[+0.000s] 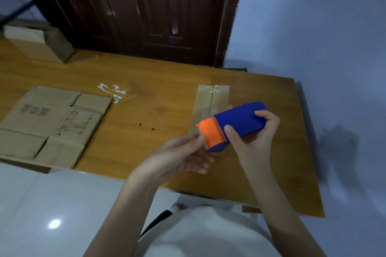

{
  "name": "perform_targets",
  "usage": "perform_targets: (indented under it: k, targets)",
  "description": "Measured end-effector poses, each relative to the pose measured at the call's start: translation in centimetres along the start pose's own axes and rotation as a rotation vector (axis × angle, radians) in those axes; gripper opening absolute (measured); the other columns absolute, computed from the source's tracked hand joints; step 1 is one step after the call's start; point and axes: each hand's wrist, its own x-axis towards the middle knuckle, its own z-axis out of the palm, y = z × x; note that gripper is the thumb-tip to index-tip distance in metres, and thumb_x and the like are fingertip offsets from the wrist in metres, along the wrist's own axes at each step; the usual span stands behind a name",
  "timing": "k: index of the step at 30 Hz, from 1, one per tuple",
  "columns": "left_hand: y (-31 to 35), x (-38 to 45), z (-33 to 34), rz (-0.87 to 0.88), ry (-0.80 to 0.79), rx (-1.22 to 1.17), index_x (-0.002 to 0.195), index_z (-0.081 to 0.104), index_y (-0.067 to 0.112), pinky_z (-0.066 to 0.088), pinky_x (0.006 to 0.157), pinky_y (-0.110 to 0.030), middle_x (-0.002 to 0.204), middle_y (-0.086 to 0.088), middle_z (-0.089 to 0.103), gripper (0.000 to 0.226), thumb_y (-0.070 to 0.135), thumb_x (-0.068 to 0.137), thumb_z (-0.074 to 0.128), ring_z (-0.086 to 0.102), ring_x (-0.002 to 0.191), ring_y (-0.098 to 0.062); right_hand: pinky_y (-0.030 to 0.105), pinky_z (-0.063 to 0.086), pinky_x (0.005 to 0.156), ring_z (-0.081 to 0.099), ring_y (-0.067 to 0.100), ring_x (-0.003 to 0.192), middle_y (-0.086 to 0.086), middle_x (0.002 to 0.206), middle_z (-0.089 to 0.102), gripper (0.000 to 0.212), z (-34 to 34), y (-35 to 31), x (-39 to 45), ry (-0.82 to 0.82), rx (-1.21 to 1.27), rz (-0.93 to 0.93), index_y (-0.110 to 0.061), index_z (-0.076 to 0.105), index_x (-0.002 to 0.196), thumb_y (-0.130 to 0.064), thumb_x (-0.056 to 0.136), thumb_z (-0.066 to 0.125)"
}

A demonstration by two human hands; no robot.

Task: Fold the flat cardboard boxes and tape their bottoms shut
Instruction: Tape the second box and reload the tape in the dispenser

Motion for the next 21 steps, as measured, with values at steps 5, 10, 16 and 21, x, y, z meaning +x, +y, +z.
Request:
perform_targets:
  k: [5, 10, 16, 21]
  targets:
    - [-0.9, 0.1, -0.5, 0.046, 0.224, -0.091, 0.111, 0.059, 0.006, 0.054, 0.054, -0.025, 0.068, -0.007, 0.065, 0.034, 0.032, 0.090, 0.055, 0.061, 0.060, -0.014, 0.024, 0.053, 0.073, 0.060, 0.009, 0.093, 0.003, 0.118, 0.041, 0.060, 1.2, 0.0, -0.8, 0.094, -0.034, -0.040, -0.026, 0.031, 0.110, -0.026, 0.068, 0.075]
    - [-1.8, 0.0, -1.2, -0.021, 0.234, -0.042, 0.091, 0.067, 0.007, 0.051, 0.052, -0.021, 0.066, -0.002, 0.063, 0.011, 0.017, 0.087, 0.064, 0.059, 0.059, -0.010, 0.016, 0.051, 0.069, 0.059, -0.003, 0.086, -0.004, 0.113, 0.040, 0.059, 1.5, 0.3, -1.8, 0.191, -0.026, -0.014, -0.025, 0.030, 0.109, -0.008, 0.071, 0.071]
    - [-3.0, 0.9, -1.5, -0.003, 0.312, 0.088, 0.081, 0.064, 0.011, 0.049, 0.052, -0.018, 0.077, -0.003, 0.064, 0.015, 0.020, 0.091, 0.060, 0.060, 0.069, -0.011, 0.012, 0.049, 0.064, 0.057, -0.009, 0.081, -0.007, 0.110, 0.037, 0.061, 1.8, 0.5, -2.3, 0.259, -0.124, 0.005, -0.013, 0.028, 0.115, 0.014, 0.077, 0.066]
    - [-2.8, 1.1, -2.0, 0.010, 0.227, 0.020, 0.088, 0.066, 0.006, 0.052, 0.059, -0.021, 0.084, -0.006, 0.070, 0.019, 0.020, 0.094, 0.054, 0.065, 0.074, -0.013, 0.015, 0.049, 0.065, 0.058, -0.008, 0.080, 0.000, 0.117, 0.038, 0.060, 1.9, 0.8, -1.9, 0.379, -0.093, 0.086, -0.015, 0.030, 0.117, 0.008, 0.078, 0.068]
